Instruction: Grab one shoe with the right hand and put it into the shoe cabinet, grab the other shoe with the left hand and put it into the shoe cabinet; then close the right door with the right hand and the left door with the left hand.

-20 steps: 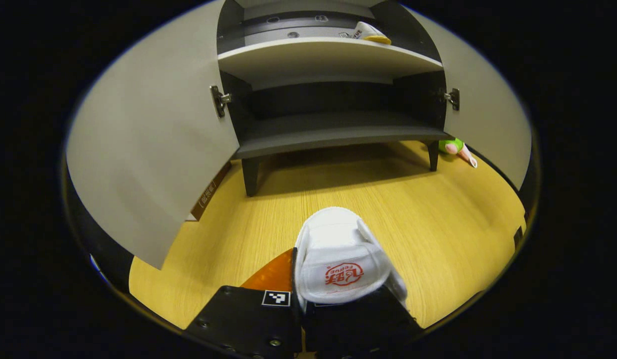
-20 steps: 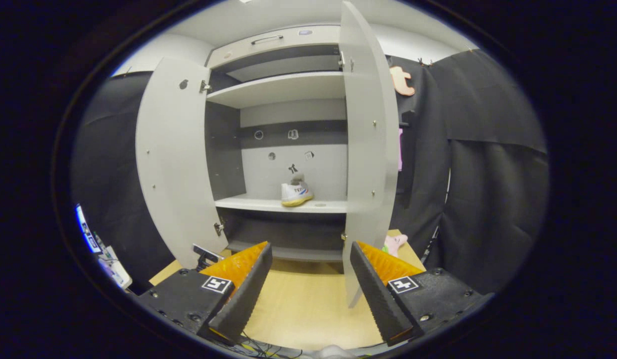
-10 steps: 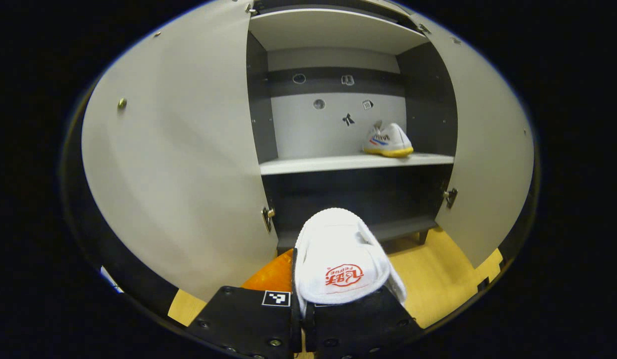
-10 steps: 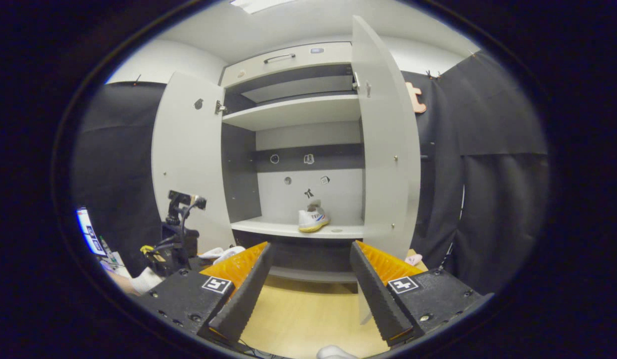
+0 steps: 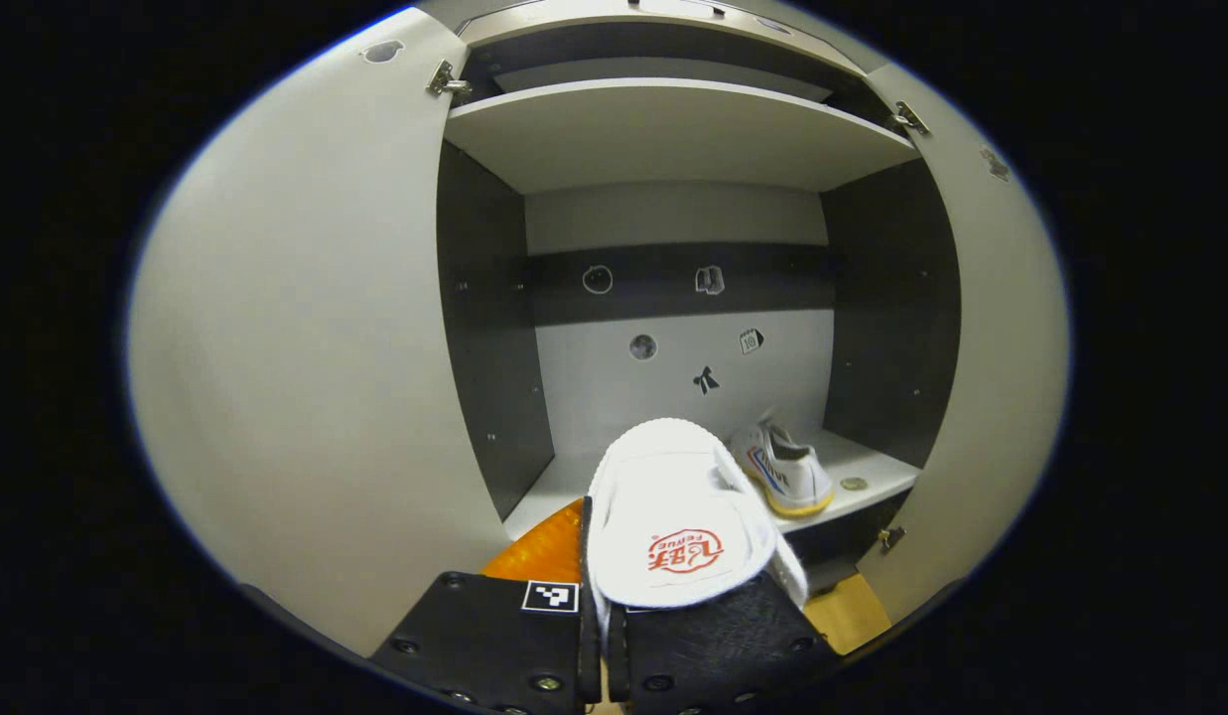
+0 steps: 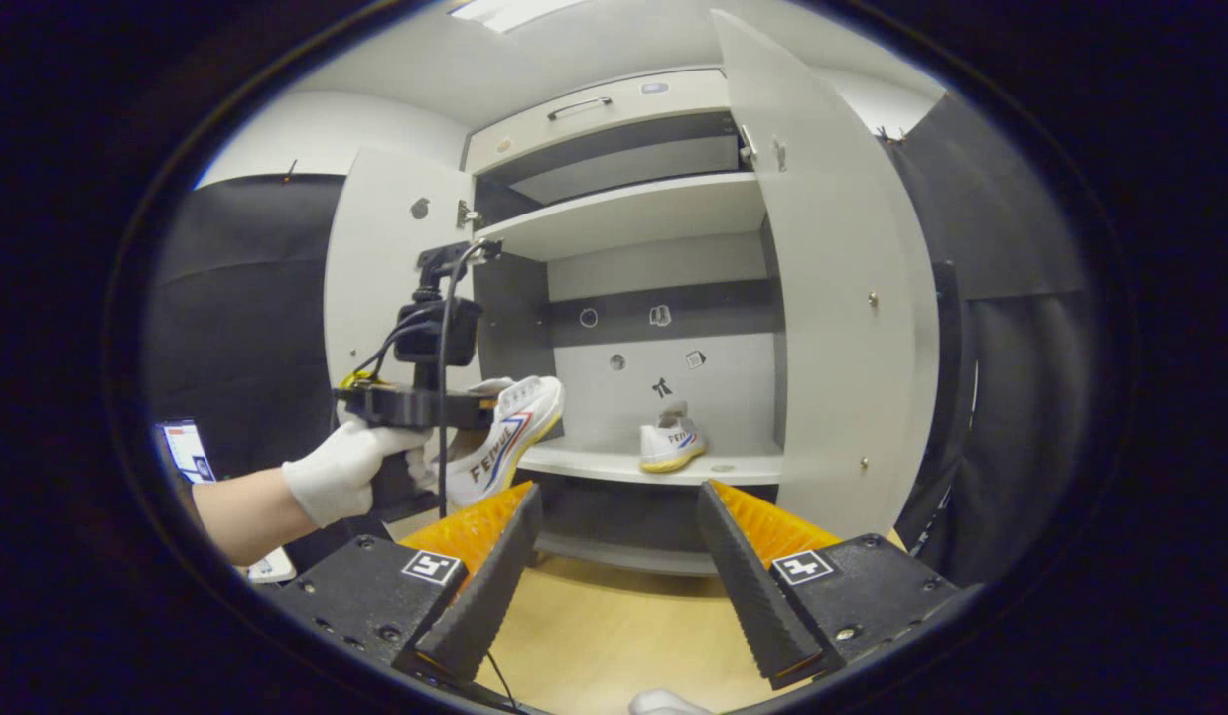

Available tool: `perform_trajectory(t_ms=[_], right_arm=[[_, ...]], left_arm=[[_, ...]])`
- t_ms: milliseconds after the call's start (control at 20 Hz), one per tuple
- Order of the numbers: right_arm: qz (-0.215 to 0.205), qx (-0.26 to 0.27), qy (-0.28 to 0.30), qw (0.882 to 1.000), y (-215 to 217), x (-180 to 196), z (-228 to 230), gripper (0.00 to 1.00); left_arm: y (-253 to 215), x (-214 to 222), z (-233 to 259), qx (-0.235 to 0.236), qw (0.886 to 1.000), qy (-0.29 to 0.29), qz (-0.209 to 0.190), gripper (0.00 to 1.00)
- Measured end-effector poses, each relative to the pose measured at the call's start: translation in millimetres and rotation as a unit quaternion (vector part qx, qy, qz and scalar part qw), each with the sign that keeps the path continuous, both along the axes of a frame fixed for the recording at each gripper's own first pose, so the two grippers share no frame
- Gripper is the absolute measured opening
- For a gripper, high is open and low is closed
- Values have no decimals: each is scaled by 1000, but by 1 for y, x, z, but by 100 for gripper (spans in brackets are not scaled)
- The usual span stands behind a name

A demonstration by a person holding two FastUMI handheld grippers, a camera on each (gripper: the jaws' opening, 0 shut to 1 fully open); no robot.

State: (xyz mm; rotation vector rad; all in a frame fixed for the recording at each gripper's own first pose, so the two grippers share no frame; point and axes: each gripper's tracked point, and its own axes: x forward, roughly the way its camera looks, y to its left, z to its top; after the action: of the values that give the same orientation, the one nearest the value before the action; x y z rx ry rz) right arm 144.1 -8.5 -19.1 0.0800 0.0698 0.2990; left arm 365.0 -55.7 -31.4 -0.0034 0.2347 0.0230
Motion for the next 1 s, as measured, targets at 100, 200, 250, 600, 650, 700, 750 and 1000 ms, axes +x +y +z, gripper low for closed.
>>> perform_trajectory(t_ms=[100, 200, 250, 600, 650, 700, 750, 1000], right_arm=[[9, 2, 1, 1000, 4, 3, 1, 99], [11, -1, 3, 1000, 3, 8, 0, 99], [13, -3, 5, 1000, 4, 9, -2, 99], [0, -10, 17, 1000, -3, 25, -5, 99], [-1, -13, 22, 1000, -3, 27, -7, 99], [0, -17, 27, 999, -3, 28, -10, 97], [1, -19, 31, 999, -3, 27, -13, 99], [2, -13, 50, 999, -4, 31, -19, 99]], left_arm=[[-3, 28, 11, -1, 1000, -10, 6, 12], [-6, 54, 11, -4, 1000, -8, 10, 12], [-9, 68, 8, -8, 1000, -4, 7, 12], [-23, 152, -46, 21, 999, 40, 2, 12], [-26, 159, -58, 23, 998, 54, -2, 12], [-28, 164, -70, 25, 997, 69, -3, 12], [-29, 167, -84, 28, 996, 89, -5, 12], [-23, 168, -121, 17, 985, 172, -1, 15]])
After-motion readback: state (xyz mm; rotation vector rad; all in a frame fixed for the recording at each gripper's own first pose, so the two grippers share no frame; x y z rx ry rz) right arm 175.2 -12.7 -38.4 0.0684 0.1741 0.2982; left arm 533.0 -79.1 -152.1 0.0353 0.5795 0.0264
